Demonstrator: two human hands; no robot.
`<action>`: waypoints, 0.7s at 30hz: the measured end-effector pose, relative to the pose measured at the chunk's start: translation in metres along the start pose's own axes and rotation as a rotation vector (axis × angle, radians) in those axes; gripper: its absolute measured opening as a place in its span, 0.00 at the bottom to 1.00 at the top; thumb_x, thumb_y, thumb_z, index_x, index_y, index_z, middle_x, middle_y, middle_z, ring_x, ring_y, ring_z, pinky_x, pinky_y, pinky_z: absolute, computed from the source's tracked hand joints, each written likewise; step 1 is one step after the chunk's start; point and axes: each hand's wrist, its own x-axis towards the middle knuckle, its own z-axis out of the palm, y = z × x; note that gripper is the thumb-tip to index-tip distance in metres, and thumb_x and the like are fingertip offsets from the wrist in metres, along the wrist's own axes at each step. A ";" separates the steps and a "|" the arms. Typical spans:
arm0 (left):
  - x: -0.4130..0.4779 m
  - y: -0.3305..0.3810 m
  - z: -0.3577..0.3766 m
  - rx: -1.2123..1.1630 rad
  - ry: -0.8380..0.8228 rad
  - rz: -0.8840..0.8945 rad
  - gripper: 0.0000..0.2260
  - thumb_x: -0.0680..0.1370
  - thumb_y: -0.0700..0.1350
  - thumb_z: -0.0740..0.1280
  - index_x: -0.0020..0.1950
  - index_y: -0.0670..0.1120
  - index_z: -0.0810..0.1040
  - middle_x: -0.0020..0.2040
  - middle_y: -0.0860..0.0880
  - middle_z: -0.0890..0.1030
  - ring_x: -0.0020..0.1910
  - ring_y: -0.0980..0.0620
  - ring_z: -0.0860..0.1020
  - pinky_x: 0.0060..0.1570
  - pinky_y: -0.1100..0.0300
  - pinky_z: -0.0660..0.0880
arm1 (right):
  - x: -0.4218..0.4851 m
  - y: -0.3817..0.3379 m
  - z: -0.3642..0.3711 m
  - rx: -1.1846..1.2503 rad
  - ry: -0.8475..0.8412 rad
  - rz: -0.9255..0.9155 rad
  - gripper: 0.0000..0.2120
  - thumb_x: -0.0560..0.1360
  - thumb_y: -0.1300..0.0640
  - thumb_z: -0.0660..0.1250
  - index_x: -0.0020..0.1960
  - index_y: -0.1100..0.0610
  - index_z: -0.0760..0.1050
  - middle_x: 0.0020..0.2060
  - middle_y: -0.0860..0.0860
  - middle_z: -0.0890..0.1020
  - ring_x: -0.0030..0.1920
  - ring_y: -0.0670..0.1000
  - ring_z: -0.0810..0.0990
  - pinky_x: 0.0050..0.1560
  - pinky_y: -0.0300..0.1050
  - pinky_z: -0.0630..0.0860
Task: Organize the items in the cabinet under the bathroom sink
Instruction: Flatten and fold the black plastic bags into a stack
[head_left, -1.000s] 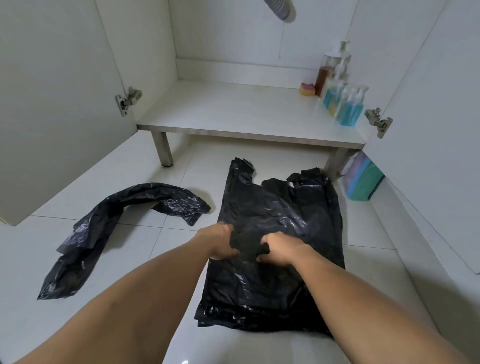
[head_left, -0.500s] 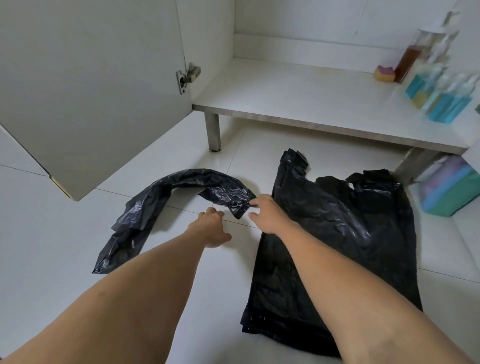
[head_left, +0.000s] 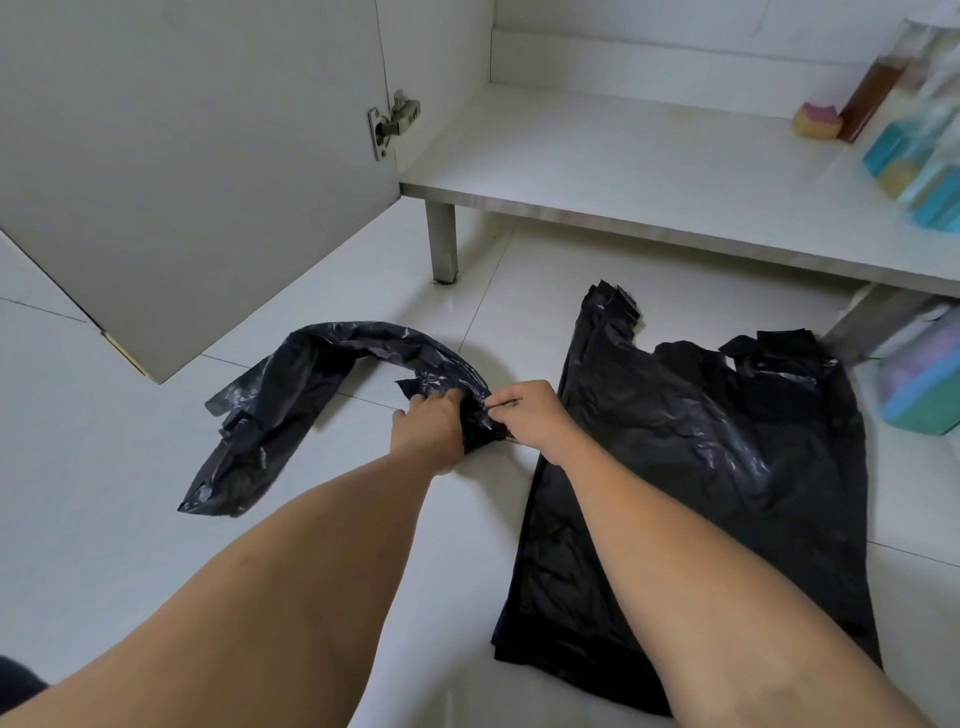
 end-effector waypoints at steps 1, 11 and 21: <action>-0.001 0.002 -0.002 0.004 0.037 -0.005 0.19 0.78 0.42 0.62 0.69 0.52 0.70 0.63 0.48 0.77 0.65 0.45 0.69 0.61 0.47 0.67 | -0.002 -0.001 -0.003 0.033 -0.001 0.021 0.09 0.77 0.66 0.68 0.54 0.59 0.83 0.39 0.48 0.80 0.39 0.46 0.77 0.42 0.38 0.76; -0.009 0.060 -0.068 -0.689 0.453 0.090 0.13 0.82 0.51 0.63 0.46 0.44 0.77 0.41 0.47 0.80 0.42 0.47 0.76 0.42 0.52 0.75 | -0.044 -0.033 -0.066 0.182 -0.066 0.095 0.12 0.73 0.55 0.75 0.53 0.49 0.76 0.54 0.52 0.82 0.56 0.53 0.80 0.58 0.61 0.79; -0.035 0.146 -0.177 -1.037 -0.006 0.276 0.22 0.66 0.58 0.81 0.50 0.45 0.83 0.43 0.51 0.86 0.43 0.52 0.84 0.44 0.61 0.82 | -0.105 -0.063 -0.197 0.287 0.395 0.137 0.11 0.83 0.62 0.53 0.51 0.55 0.73 0.43 0.55 0.79 0.36 0.51 0.76 0.38 0.47 0.80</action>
